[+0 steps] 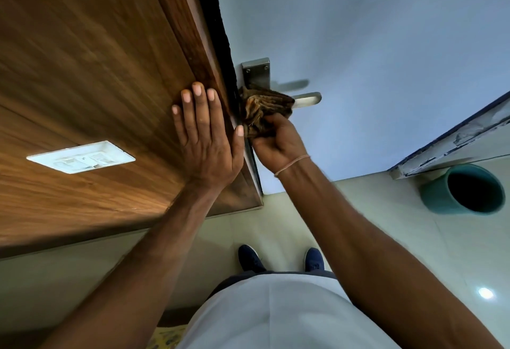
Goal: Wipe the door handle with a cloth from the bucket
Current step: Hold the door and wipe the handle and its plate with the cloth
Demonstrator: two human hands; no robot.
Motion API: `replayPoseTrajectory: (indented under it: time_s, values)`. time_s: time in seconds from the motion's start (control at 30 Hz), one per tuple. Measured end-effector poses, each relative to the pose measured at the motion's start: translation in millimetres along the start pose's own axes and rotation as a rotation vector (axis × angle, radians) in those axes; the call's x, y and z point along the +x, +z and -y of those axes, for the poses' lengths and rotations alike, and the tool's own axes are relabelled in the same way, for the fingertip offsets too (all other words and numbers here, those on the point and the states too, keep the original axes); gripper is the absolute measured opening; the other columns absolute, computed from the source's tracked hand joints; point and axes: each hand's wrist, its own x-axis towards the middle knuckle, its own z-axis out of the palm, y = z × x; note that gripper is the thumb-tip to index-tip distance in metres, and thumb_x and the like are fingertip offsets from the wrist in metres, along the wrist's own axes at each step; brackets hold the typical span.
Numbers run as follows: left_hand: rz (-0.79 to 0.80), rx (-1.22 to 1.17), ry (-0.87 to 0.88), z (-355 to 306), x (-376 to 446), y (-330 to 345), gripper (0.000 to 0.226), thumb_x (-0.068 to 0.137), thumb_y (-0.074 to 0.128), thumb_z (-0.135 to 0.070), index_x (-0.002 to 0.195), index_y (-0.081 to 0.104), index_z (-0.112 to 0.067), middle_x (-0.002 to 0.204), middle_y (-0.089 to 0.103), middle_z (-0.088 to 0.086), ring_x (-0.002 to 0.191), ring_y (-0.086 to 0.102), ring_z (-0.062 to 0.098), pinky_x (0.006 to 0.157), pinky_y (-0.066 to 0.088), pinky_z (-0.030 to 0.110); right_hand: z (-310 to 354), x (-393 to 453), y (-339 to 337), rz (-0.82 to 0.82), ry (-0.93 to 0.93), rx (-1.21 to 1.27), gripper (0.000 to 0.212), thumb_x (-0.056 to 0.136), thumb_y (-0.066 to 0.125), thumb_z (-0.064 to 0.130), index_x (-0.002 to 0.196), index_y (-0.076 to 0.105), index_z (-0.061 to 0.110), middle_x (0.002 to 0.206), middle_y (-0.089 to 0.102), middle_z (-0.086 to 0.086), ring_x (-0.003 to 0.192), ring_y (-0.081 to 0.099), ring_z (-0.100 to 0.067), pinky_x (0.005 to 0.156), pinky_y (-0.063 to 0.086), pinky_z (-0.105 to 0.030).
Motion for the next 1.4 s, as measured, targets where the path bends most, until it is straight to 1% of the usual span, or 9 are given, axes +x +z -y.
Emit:
replayPoseTrajectory:
  time_s: [0.23,0.37,0.53,0.67,0.8,0.9,1.03,1.27,1.4]
  values:
    - [-0.009,-0.004,0.001,0.8,-0.1,-0.9,0.076,0.108,0.044,-0.042,0.166,0.023,0.002,0.167,0.036,0.029,0.159,0.024,0.043,0.136,0.01,0.052,64.1,-0.6,-22.2,-0.002,-0.124,0.195,0.051,0.09,0.035,-0.014,0.13,0.062,0.001,0.13,0.066,-0.03,0.11,0.066,-0.039,0.09,0.06,-0.04]
    - [0.01,-0.01,-0.001,0.6,-0.2,-2.5,0.077,0.108,0.045,-0.042,0.167,0.021,0.001,0.168,0.033,0.028,0.159,0.023,0.043,0.136,0.011,0.054,28.2,-2.0,-8.9,0.092,-0.038,0.16,0.074,0.078,0.048,-0.012,0.151,0.048,0.001,0.137,0.054,-0.021,0.1,0.065,-0.03,0.07,0.066,-0.036]
    - [0.019,0.002,0.004,1.8,0.2,-5.7,0.077,0.107,0.049,-0.04,0.166,0.023,0.003,0.168,0.034,0.03,0.16,0.023,0.043,0.136,0.012,0.054,3.1,-5.1,5.4,-0.052,0.004,0.026,0.045,0.105,0.039,0.0,0.148,0.054,0.002,0.141,0.065,-0.022,0.129,0.065,-0.035,0.074,0.063,-0.042]
    - [0.02,-0.003,0.005,1.5,0.5,-6.6,0.077,0.107,0.048,-0.04,0.166,0.024,0.003,0.169,0.034,0.03,0.16,0.023,0.043,0.135,0.013,0.055,30.9,-3.6,-3.4,-0.079,-0.057,0.055,0.059,0.099,0.03,-0.01,0.149,0.054,0.01,0.118,0.067,-0.021,0.093,0.068,-0.031,0.062,0.065,-0.034]
    - [0.012,-0.009,0.002,0.4,0.3,-6.4,0.076,0.108,0.046,-0.042,0.166,0.024,0.002,0.168,0.035,0.029,0.16,0.024,0.043,0.135,0.014,0.055,57.9,-3.2,-14.0,-0.119,-0.163,0.027,0.061,0.1,0.03,-0.012,0.153,0.051,0.009,0.144,0.061,-0.025,0.107,0.067,-0.036,0.078,0.064,-0.04]
    - [0.023,-0.016,-0.001,0.0,0.4,-6.7,0.078,0.109,0.046,-0.042,0.167,0.019,0.002,0.17,0.032,0.03,0.16,0.024,0.045,0.135,0.014,0.057,77.1,-10.6,-22.3,-0.052,-0.222,0.019,0.05,0.102,0.028,-0.013,0.141,0.056,0.003,0.116,0.073,-0.031,0.092,0.076,-0.04,0.103,0.053,-0.046]
    - [0.031,-0.023,-0.007,-0.9,0.3,-6.6,0.079,0.108,0.047,-0.041,0.168,0.017,0.001,0.171,0.03,0.03,0.161,0.023,0.045,0.135,0.015,0.059,77.6,-15.1,-23.7,-0.069,-0.343,-0.098,0.049,0.099,0.035,-0.02,0.138,0.06,-0.003,0.129,0.068,-0.032,0.113,0.071,-0.048,0.095,0.061,-0.051]
    - [0.021,-0.026,-0.01,-0.1,-0.2,-4.8,0.078,0.106,0.049,-0.041,0.166,0.023,0.003,0.169,0.034,0.03,0.159,0.024,0.045,0.134,0.015,0.057,83.3,-30.9,-17.6,-0.25,-0.957,-1.272,0.028,0.094,0.059,0.005,0.118,0.072,0.01,0.103,0.073,-0.002,0.08,0.069,0.003,0.075,0.063,-0.025]
    - [0.017,-0.009,-0.026,-4.1,-0.7,-1.4,0.08,0.106,0.052,-0.041,0.165,0.021,0.004,0.168,0.034,0.031,0.159,0.023,0.045,0.134,0.014,0.058,95.4,-31.2,-13.6,-0.144,-1.057,-1.908,0.031,0.083,0.066,0.026,0.11,0.071,0.014,0.109,0.073,-0.007,0.097,0.064,-0.029,0.076,0.052,-0.038]
